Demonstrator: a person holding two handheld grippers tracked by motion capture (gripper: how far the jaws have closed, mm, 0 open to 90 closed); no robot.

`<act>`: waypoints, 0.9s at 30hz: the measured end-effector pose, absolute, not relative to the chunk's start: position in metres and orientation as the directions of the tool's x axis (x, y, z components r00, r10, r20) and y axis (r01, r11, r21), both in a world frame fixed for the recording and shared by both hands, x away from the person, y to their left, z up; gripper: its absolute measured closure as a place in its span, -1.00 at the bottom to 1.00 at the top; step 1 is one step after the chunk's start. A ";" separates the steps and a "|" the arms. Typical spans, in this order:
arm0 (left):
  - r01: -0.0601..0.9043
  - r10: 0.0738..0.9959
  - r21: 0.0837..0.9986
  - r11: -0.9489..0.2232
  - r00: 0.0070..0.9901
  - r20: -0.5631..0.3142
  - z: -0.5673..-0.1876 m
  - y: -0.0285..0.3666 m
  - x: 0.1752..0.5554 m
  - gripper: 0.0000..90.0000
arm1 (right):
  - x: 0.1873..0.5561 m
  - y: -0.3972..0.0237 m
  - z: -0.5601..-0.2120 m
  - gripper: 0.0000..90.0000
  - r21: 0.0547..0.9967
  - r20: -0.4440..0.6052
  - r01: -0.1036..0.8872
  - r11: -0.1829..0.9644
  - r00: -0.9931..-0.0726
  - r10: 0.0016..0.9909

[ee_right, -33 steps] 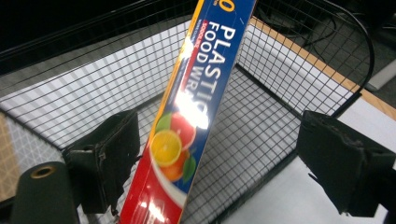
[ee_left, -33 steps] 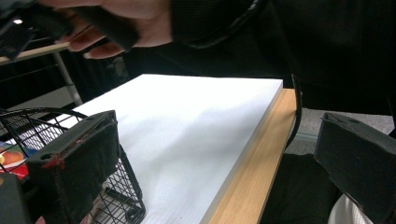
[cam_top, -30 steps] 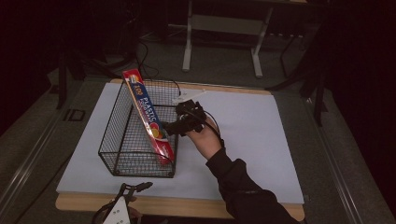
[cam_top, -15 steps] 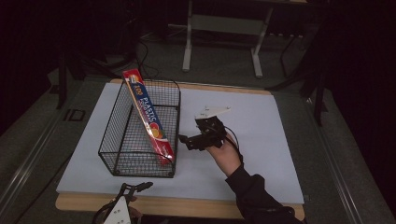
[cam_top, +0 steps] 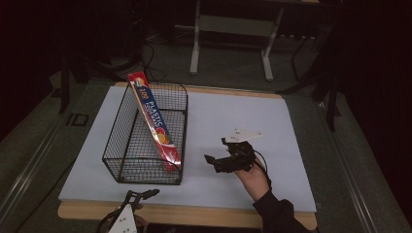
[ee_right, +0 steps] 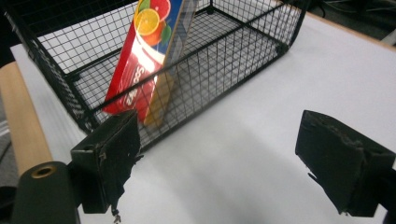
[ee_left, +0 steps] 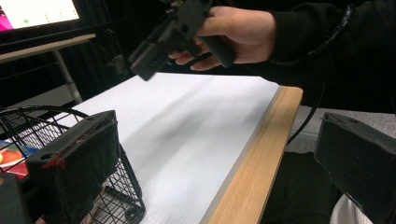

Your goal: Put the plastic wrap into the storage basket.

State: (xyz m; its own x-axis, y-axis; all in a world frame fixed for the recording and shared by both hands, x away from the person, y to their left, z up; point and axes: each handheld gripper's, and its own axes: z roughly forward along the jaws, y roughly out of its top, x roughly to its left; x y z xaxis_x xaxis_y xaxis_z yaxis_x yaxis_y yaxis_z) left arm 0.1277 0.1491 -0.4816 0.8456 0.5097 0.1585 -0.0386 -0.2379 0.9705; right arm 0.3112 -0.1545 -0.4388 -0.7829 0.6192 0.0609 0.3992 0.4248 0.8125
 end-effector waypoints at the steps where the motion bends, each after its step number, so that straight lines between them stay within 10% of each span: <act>1: -0.039 0.510 0.970 -0.239 0.845 0.159 -0.481 0.149 0.128 -0.98 | 0.309 -0.158 -0.441 -0.69 0.813 0.067 0.402 0.422 -0.784 0.617; 27: -0.038 0.506 0.970 -0.241 0.848 0.159 -0.482 0.148 0.128 -0.99 | 0.272 -0.213 -0.489 -0.68 0.795 0.070 0.432 0.425 -0.762 0.644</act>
